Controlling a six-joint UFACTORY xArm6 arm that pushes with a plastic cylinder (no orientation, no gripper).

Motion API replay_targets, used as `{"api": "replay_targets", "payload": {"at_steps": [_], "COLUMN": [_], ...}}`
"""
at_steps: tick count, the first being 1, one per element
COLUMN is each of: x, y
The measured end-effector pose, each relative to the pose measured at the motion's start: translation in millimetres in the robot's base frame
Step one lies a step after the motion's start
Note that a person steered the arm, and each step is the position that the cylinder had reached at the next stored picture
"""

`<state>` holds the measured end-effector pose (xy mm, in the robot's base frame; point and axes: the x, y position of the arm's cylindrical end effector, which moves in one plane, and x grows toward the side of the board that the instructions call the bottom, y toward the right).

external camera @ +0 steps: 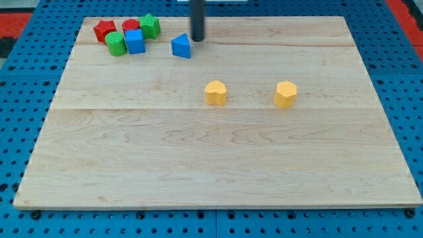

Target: Place the blue cube at the center right of the board

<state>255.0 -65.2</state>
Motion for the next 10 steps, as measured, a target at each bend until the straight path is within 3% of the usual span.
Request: {"api": "replay_targets", "payload": {"at_steps": [2,3,6,7,9,10], "x": [114,94,133,96,58,36], "y": [-5,12,-8,22,-147,-189]}}
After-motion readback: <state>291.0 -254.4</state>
